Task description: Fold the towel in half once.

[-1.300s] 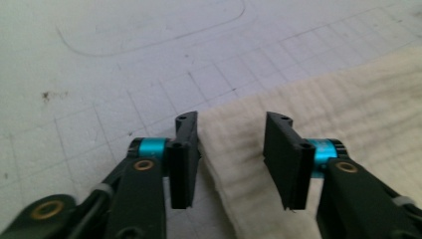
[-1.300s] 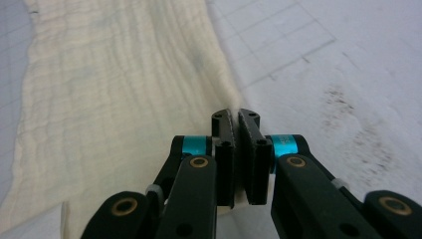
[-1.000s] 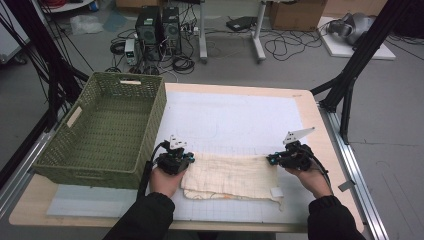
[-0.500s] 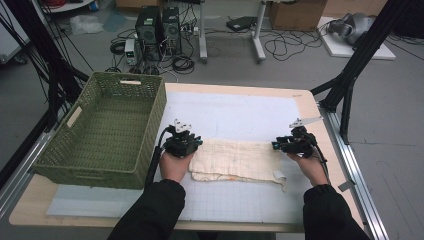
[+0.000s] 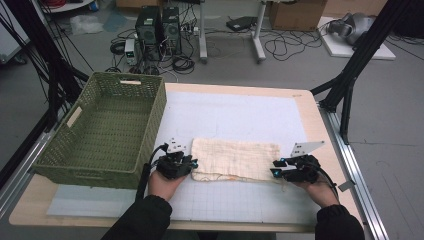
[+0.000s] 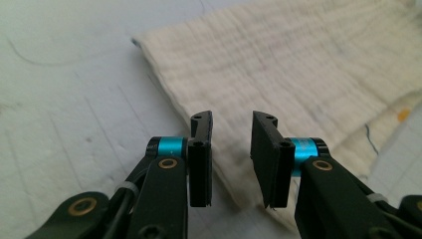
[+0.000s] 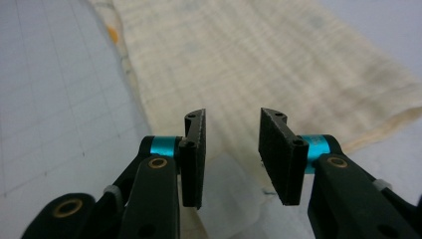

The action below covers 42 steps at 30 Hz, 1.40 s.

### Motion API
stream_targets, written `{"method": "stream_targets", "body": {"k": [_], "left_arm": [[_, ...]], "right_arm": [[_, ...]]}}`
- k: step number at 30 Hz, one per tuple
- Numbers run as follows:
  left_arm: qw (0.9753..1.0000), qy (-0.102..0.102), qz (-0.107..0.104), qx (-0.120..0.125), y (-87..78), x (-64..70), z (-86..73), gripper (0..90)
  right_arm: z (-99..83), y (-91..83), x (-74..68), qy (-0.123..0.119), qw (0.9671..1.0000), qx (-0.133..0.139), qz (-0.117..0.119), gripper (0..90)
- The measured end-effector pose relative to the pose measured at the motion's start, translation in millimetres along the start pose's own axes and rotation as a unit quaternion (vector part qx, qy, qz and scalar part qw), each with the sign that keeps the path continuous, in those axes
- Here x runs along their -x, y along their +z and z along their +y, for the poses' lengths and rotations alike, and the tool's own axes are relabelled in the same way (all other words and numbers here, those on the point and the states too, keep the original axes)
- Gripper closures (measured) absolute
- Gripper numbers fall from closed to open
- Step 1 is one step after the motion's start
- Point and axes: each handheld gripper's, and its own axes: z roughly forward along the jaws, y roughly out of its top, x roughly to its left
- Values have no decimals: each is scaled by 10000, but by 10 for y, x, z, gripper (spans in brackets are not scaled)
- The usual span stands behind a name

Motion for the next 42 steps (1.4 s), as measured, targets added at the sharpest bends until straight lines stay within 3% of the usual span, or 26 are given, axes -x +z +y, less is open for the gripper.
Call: {"method": "stream_targets", "body": {"k": [2,4,8,16,24,27,32,33,36,39,42], "left_arm": [[9998,158,-42,-118,29,22,-21,754],[9996,247,-58,-113,35,34,-14,832],[9997,195,35,-106,30,59,-3,862],[9997,-30,56,215,-97,52,74,862],[9996,-45,74,256,-173,40,137,858],[9995,-53,191,239,-169,31,126,851],[9999,0,150,-21,-72,49,53,815],[9999,56,132,-65,-66,51,47,787],[9998,117,102,-110,-46,76,41,767],[9993,270,125,-242,-14,83,29,841],[9991,331,152,-208,-21,88,27,870]], "right_arm": [[-21,64,2,-19,9999,-122,99,686],[-44,90,7,19,9999,-61,115,773],[-53,88,22,36,9999,-29,146,872],[-39,1,39,73,9996,261,125,881],[3,-119,47,152,9981,600,8,881],[3,-144,56,173,9975,687,-9,894],[-25,-130,72,169,9985,512,-75,894],[-30,-123,67,186,9985,521,-30,892],[1,-72,-12,45,9981,557,272,780],[10,51,-72,-131,9990,238,344,713],[-12,147,-78,-138,9992,-40,369,725]]}}
